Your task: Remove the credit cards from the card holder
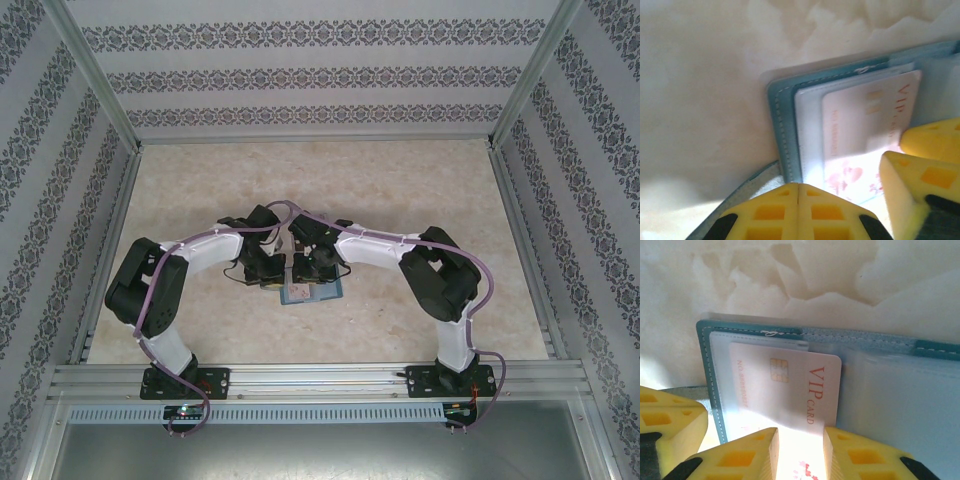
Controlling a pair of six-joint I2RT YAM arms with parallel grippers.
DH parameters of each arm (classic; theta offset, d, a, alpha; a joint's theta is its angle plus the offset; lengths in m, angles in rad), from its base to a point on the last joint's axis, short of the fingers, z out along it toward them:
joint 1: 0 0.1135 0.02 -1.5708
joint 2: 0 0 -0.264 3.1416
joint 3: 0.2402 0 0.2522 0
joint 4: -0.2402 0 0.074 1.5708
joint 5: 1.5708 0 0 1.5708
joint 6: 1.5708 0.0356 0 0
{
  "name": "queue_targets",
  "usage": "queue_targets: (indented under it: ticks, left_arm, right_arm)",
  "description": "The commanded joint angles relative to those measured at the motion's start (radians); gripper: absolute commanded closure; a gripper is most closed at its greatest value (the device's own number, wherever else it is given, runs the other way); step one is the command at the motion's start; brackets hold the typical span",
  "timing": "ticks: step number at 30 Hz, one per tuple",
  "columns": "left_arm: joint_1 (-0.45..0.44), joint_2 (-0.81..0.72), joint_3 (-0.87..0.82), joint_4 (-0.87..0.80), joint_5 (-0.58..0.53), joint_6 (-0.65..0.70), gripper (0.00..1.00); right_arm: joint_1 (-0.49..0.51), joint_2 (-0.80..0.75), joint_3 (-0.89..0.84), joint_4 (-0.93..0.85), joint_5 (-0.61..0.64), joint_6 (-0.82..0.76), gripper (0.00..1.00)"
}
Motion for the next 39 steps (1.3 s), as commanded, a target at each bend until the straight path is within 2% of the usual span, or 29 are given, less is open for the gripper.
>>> queue_targets:
  ticks: [1,17,24,39]
  left_arm:
    - [-0.011,-0.037,0.037,-0.034,0.017,0.010,0.98]
    - [-0.014,0.057,0.052,0.021,0.088,0.009,0.98]
    - [-0.016,0.095,0.054,-0.009,0.055,0.024,0.98]
    - [-0.019,0.133,0.057,-0.061,0.006,0.055,0.99]
  right_arm:
    - [-0.004,-0.035,-0.011,-0.013,0.006,0.005,0.70]
    - [-0.019,-0.032,-0.045,0.009,-0.006,0.017,0.69]
    - [-0.027,-0.021,-0.053,0.019,-0.014,0.014,0.67]
    - [-0.052,-0.066,-0.132,0.158,-0.126,0.061,0.70]
